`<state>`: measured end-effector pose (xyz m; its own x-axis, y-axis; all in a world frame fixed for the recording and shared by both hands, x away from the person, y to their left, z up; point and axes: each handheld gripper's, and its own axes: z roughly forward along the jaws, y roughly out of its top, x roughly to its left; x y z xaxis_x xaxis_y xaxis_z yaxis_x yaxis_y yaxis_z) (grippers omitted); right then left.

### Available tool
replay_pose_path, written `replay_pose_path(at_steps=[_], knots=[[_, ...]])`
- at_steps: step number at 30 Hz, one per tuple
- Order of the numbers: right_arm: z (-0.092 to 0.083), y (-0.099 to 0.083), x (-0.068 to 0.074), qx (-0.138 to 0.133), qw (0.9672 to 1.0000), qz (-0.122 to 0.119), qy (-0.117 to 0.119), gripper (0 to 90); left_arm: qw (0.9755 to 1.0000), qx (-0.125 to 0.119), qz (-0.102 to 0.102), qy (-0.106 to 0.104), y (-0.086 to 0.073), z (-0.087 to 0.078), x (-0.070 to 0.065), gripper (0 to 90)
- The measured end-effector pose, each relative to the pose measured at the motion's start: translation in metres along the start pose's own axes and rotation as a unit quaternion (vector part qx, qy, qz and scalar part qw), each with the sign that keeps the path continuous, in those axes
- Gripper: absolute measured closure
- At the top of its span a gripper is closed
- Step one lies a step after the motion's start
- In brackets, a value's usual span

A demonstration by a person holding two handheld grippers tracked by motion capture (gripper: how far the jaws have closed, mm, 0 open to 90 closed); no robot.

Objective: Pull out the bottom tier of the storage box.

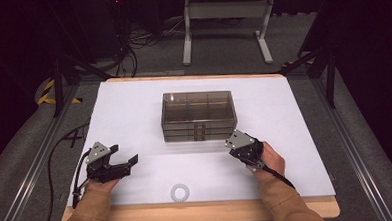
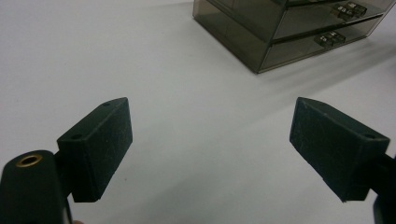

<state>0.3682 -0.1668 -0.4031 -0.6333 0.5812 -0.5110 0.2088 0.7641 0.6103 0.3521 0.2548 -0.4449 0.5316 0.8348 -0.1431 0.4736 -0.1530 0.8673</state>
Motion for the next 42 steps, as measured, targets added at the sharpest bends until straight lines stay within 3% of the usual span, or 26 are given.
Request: replay_pose_path(at_steps=[7, 10, 21, 29, 33, 42], knots=[[0.002, 0.008, 0.012, 0.001, 0.9994, -0.028, -0.018, 73.6, 1.0000, 0.006, -0.001, 0.000, 0.001, 0.003, 0.000, 14.1], [0.002, 0.013, 0.018, 0.003, 0.9983, -0.051, -0.029, 73.7, 1.0000, 0.008, 0.002, -0.002, 0.002, 0.005, -0.001, 14.2], [0.008, 0.022, 0.034, 0.012, 0.9944, -0.097, -0.039, 74.3, 0.9999, 0.013, 0.005, -0.005, 0.004, 0.010, -0.002, 14.3], [0.013, 0.030, 0.048, 0.017, 0.9886, -0.136, -0.062, 75.2, 0.9999, 0.015, 0.004, -0.004, 0.004, 0.010, -0.002, 14.4], [0.017, 0.034, 0.055, 0.018, 0.9833, -0.162, -0.080, 75.9, 0.9999, 0.015, 0.003, -0.004, 0.004, 0.010, -0.002, 14.4], [0.025, 0.044, 0.069, 0.023, 0.9758, -0.194, -0.099, 75.8, 0.9999, 0.015, 0.002, 0.001, 0.002, 0.006, -0.001, 14.5]])
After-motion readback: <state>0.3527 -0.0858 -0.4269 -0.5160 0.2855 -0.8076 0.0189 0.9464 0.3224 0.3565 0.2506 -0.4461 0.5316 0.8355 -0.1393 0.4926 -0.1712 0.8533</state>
